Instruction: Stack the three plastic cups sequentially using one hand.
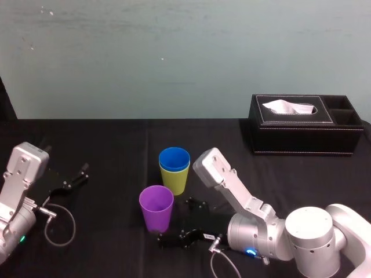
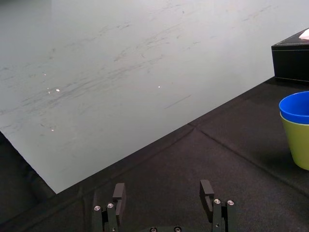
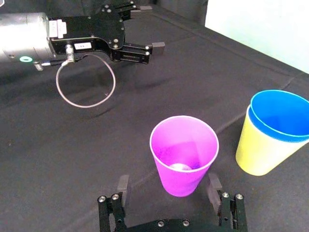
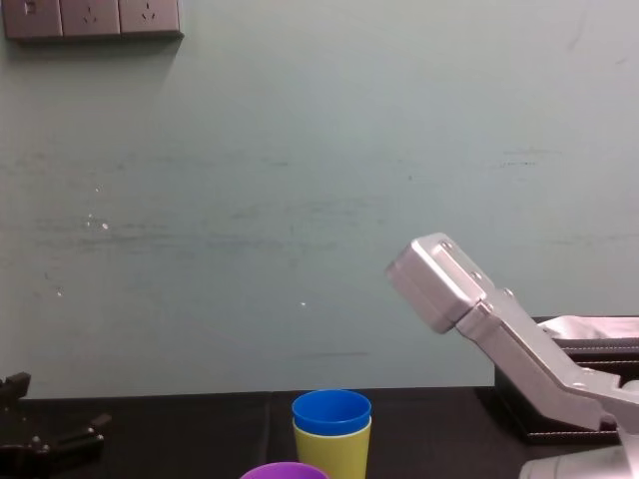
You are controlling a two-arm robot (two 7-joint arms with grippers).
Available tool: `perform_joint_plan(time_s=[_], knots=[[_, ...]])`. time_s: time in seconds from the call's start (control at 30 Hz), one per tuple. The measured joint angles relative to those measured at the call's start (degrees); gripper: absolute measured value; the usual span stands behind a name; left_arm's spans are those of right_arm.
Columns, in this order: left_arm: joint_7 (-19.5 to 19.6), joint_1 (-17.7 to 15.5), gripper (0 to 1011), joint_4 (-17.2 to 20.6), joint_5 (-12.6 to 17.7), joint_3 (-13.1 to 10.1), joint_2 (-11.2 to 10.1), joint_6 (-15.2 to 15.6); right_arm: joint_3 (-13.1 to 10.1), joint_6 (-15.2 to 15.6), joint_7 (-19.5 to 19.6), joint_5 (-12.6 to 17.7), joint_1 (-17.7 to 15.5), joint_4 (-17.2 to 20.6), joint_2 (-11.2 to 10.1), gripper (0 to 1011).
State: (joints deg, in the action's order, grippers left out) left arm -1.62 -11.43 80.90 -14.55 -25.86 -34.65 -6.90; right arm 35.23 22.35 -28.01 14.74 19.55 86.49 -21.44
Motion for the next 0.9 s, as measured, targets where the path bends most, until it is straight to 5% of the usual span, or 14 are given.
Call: perform_joint_plan(time_s=[0.9], knots=[[0.0, 0.0, 1000, 0.0, 0.0, 0.0, 0.0, 0.0, 0.4, -1.2, 0.9, -0.9, 1.1, -3.8, 2.8, 1002]])
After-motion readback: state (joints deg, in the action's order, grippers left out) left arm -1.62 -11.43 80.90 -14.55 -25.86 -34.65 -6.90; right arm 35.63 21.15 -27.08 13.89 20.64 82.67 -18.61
